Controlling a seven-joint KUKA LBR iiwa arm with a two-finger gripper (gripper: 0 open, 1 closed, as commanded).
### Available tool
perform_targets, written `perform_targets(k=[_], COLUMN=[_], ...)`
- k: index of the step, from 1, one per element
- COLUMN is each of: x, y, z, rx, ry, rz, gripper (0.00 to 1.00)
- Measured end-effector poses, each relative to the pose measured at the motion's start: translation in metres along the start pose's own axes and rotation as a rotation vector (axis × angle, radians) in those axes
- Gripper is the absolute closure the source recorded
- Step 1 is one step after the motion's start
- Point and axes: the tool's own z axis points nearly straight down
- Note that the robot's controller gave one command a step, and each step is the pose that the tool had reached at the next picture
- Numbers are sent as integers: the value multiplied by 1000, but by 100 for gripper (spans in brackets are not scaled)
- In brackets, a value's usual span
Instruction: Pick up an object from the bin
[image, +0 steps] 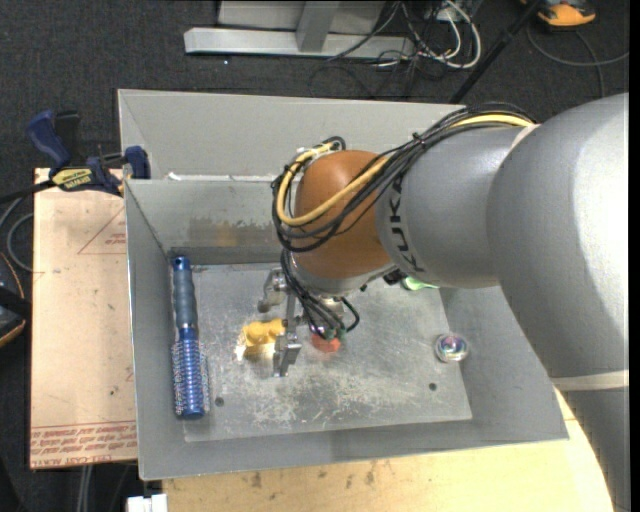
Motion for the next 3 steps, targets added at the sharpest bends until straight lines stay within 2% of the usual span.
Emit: perform_targets(k=[1,2,3], x=[8,8,8], y=[0,-2,8], z=[-2,26,25], rx=[1,-2,2], ry=[5,-2,-7], rz=[24,105,87], gripper=[0,0,0])
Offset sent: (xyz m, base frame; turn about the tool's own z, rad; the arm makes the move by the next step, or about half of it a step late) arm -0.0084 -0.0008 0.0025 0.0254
